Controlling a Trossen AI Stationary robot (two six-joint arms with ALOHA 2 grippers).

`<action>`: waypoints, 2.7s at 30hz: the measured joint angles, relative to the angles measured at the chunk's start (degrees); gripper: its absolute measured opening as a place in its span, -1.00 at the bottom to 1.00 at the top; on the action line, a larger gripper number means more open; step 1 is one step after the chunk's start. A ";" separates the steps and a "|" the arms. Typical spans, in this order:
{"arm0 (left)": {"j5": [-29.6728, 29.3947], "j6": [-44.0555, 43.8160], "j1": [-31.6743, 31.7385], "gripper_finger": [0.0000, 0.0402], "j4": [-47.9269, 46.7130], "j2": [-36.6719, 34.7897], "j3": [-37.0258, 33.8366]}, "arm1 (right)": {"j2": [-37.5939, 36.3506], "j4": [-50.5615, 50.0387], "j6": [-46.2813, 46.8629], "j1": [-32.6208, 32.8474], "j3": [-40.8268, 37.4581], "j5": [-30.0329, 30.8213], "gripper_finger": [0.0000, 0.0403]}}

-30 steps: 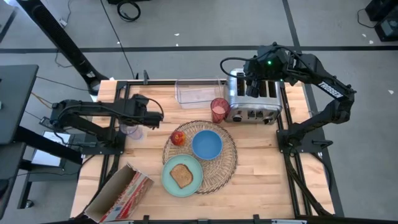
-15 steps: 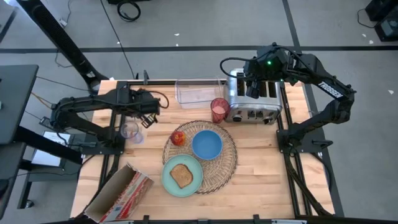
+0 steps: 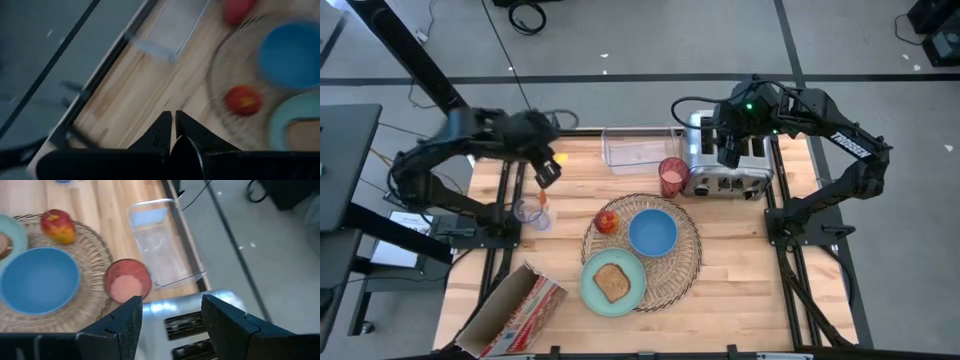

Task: Arrange a breakfast setting
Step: Put the orange spoon on the brown table mat to the right of the blue bowl

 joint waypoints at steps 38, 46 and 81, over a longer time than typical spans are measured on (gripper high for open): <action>-11.55 -4.84 -7.64 -0.88 55.52 20.15 20.67 | -10.67 45.81 -1.04 43.91 -18.98 47.71 0.04; -11.51 -2.70 -7.66 -0.88 60.46 23.12 20.69 | -8.53 53.14 -12.23 33.38 -18.96 34.67 0.04; -12.13 2.54 -6.37 -0.87 68.21 26.43 20.69 | -3.55 60.89 -10.57 18.48 -18.96 24.46 -0.90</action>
